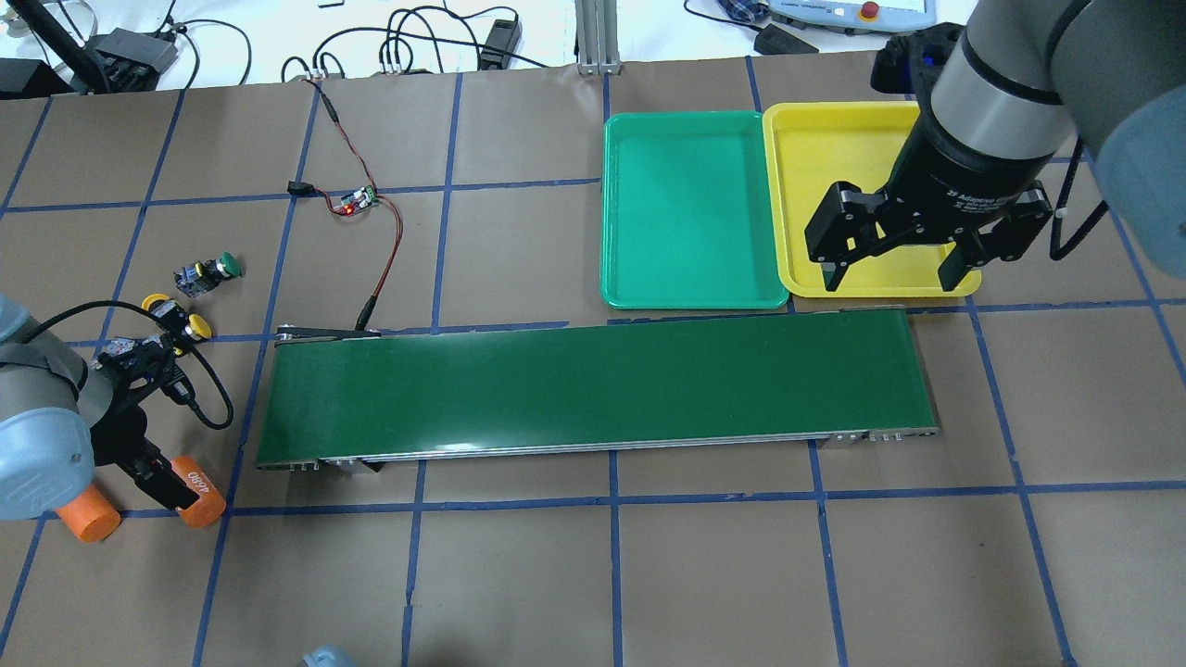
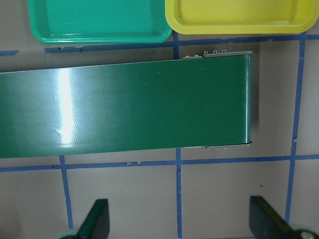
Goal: Sort buttons by color to trays
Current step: 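Close the left gripper on the orange cylinder and lift it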
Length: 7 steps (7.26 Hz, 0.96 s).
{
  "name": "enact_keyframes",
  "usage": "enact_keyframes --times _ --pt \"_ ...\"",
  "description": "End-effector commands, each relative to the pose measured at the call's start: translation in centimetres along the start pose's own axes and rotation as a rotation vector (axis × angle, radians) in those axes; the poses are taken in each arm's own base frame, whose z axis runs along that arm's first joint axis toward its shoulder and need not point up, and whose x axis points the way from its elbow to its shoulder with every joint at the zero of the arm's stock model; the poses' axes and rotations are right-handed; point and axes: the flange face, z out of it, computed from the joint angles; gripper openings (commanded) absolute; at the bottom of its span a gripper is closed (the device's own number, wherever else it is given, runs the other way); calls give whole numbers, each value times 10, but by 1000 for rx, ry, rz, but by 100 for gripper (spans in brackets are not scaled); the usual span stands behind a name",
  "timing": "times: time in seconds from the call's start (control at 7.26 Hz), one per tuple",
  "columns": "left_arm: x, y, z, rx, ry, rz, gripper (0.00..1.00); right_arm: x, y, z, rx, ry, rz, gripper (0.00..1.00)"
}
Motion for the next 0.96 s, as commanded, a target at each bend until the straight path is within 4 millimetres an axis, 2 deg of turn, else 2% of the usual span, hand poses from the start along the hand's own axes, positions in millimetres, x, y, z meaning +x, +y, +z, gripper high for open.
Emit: enact_keyframes --times 0.0,0.69,0.83 --pt "2 5 8 0 22 -19 100 0 -1 -1 5 0 9 100" --pt "-3 4 26 24 66 -39 100 0 -1 0 2 3 9 100" --pt "-3 4 26 26 67 -39 95 0 -1 -1 6 1 9 100"
